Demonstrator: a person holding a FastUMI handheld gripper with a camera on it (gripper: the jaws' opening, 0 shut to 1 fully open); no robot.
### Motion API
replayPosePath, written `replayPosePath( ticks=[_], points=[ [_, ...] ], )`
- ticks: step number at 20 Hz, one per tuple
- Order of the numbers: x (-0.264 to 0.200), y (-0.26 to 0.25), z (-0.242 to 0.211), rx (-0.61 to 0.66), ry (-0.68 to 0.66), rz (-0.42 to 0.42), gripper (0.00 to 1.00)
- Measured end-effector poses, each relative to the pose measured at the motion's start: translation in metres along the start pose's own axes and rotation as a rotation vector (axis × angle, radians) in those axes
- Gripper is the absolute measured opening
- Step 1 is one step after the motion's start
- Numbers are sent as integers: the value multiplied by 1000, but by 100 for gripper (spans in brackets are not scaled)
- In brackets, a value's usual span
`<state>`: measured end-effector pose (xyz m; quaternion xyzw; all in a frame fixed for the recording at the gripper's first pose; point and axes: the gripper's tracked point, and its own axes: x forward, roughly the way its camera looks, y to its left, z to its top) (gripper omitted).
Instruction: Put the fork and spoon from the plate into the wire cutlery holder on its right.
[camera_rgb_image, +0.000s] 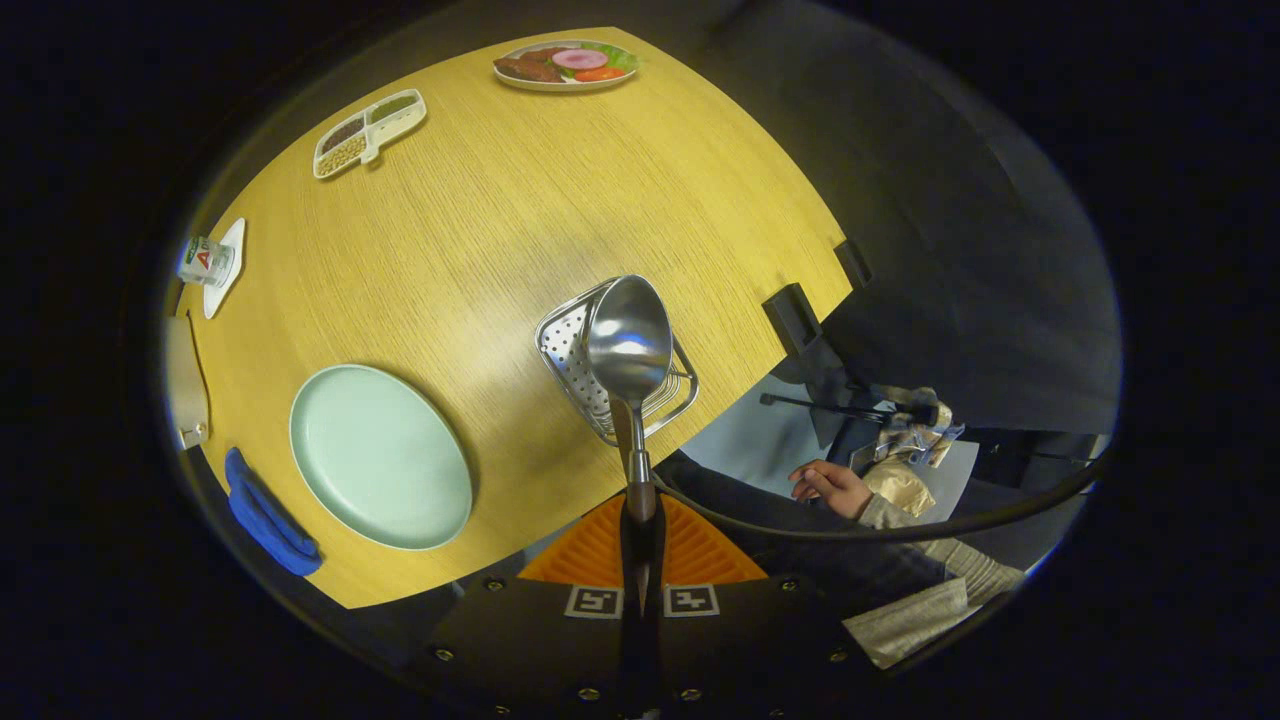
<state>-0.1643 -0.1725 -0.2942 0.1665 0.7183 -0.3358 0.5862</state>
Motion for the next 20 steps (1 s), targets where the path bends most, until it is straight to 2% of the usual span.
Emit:
replayPosePath(
  ticks=[3, 5, 8, 11, 12, 13, 14, 20],
  points=[
    [0, 3, 0, -11, 39, 6, 1],
    [-1, 7, 5, -7, 34, 29, 5],
    [-1, 22, 11, 15, 9, 109, 11],
    [-2, 18, 10, 27, -5, 109, 14],
    [-3, 19, 11, 34, -10, 116, 19],
    [-3, 21, 10, 40, -13, 127, 33],
    [-4, 22, 10, 44, -19, 135, 41],
    [-15, 22, 14, 12, -89, 130, 41]
  ],
)
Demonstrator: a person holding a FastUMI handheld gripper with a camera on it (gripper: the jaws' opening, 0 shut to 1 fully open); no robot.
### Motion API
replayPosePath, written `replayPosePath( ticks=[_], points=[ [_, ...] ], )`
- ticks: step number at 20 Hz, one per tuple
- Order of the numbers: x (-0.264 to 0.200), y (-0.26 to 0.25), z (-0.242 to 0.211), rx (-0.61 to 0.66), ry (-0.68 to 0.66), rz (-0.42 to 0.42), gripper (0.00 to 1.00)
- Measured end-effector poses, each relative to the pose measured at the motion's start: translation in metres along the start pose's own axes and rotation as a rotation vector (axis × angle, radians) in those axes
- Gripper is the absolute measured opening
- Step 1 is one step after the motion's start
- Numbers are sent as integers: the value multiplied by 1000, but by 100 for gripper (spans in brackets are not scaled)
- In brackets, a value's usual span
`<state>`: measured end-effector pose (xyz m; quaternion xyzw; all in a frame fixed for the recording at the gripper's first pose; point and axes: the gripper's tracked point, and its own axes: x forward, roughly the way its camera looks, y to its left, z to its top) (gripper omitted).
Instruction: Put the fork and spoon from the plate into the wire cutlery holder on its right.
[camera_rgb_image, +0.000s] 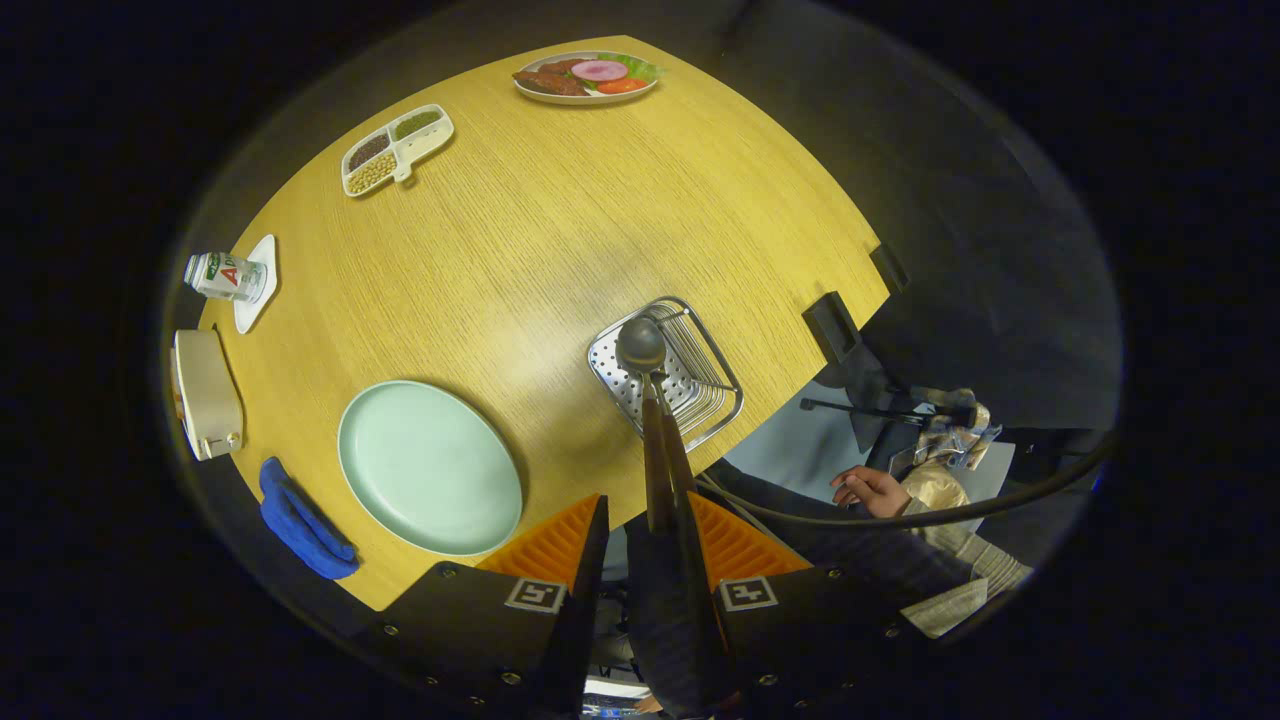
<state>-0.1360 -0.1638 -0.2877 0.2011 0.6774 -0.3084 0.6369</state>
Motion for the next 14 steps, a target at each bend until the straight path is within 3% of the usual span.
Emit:
replayPosePath(
  ticks=[14],
  points=[
    [-43, 23, 52, -178, -461, 29, 41]
  ],
)
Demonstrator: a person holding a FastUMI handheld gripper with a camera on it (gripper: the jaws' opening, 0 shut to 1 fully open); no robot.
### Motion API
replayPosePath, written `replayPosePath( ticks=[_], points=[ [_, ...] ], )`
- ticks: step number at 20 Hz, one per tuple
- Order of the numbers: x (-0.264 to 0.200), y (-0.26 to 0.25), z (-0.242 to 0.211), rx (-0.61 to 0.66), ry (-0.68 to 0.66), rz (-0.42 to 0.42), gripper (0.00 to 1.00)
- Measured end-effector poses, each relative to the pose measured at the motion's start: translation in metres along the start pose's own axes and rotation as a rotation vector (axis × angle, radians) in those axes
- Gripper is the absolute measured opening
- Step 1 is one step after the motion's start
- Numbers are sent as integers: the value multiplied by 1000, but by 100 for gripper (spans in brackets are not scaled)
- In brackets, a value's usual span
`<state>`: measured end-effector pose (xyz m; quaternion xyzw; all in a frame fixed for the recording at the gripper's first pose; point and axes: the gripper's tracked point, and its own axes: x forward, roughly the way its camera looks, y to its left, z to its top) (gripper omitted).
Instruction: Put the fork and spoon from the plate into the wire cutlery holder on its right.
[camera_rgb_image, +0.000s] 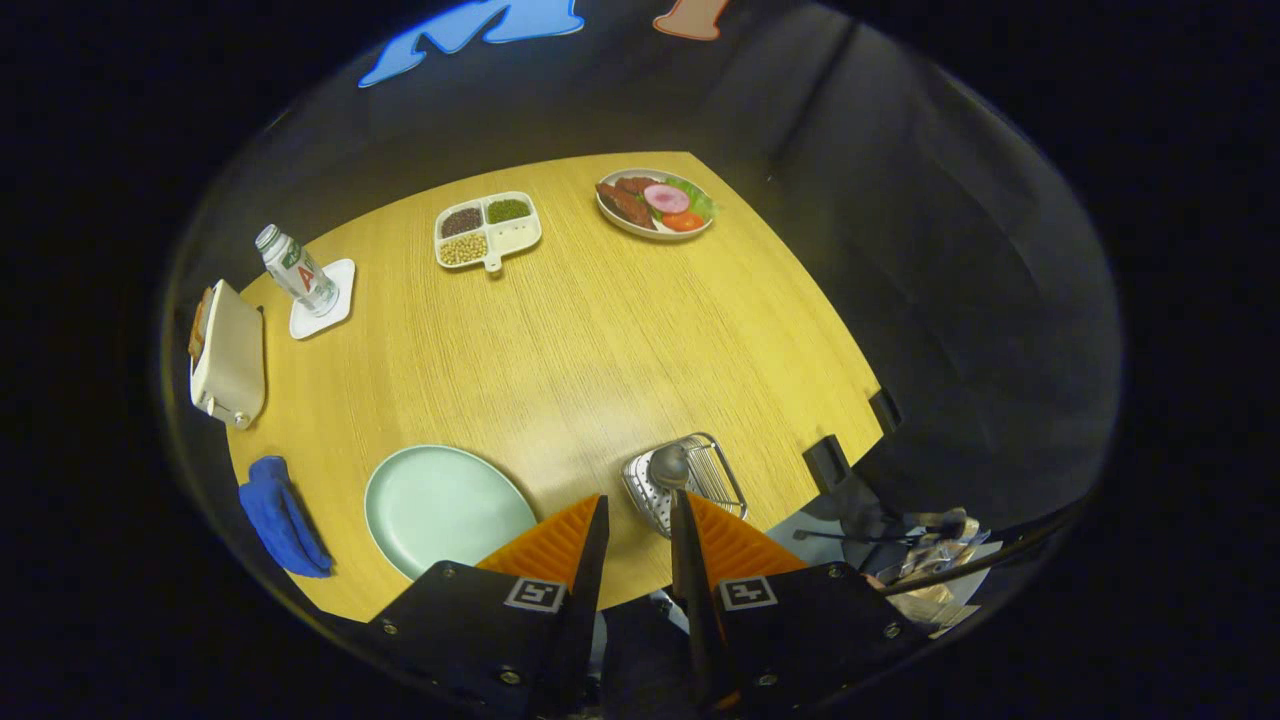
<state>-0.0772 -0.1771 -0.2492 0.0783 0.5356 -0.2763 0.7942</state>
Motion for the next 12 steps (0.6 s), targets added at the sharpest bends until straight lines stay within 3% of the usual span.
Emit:
replayPosePath(
  ticks=[7, 12],
  points=[
    [-15, 9, 30, -59, -175, 49, 41],
    [-46, 16, 75, -57, -402, 107, 41]
  ],
)
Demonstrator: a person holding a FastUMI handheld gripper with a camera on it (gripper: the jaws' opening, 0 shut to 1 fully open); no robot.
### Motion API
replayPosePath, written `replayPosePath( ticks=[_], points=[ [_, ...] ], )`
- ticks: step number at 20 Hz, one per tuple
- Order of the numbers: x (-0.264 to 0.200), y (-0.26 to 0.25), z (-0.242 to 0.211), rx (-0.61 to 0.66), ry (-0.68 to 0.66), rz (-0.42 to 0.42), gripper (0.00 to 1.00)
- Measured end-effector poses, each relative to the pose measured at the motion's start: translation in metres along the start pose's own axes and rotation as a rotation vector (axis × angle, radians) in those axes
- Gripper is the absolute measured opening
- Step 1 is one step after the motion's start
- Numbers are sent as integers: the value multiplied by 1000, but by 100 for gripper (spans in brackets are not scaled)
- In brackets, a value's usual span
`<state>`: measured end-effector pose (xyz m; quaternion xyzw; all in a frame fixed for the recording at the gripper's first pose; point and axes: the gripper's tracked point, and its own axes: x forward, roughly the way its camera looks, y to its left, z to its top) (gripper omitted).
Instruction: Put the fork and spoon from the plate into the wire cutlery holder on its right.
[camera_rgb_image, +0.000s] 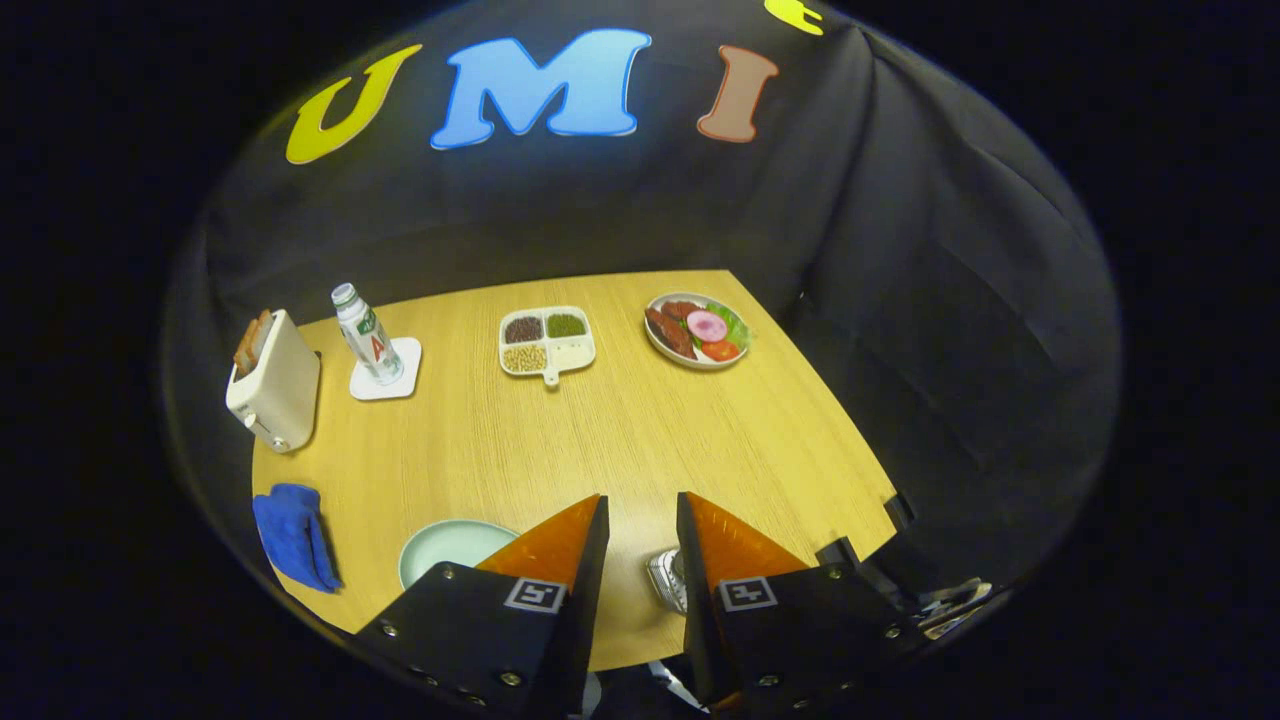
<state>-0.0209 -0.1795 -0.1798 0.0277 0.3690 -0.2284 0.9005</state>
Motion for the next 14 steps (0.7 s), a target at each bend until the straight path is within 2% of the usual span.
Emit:
replayPosePath(
  ticks=[7, 9, 14],
  points=[
    [-63, 9, 96, 2, -420, 76, 41],
    [-87, 19, 120, 13, -534, 124, 41],
    [-135, 36, 154, 46, -705, 211, 41]
  ],
)
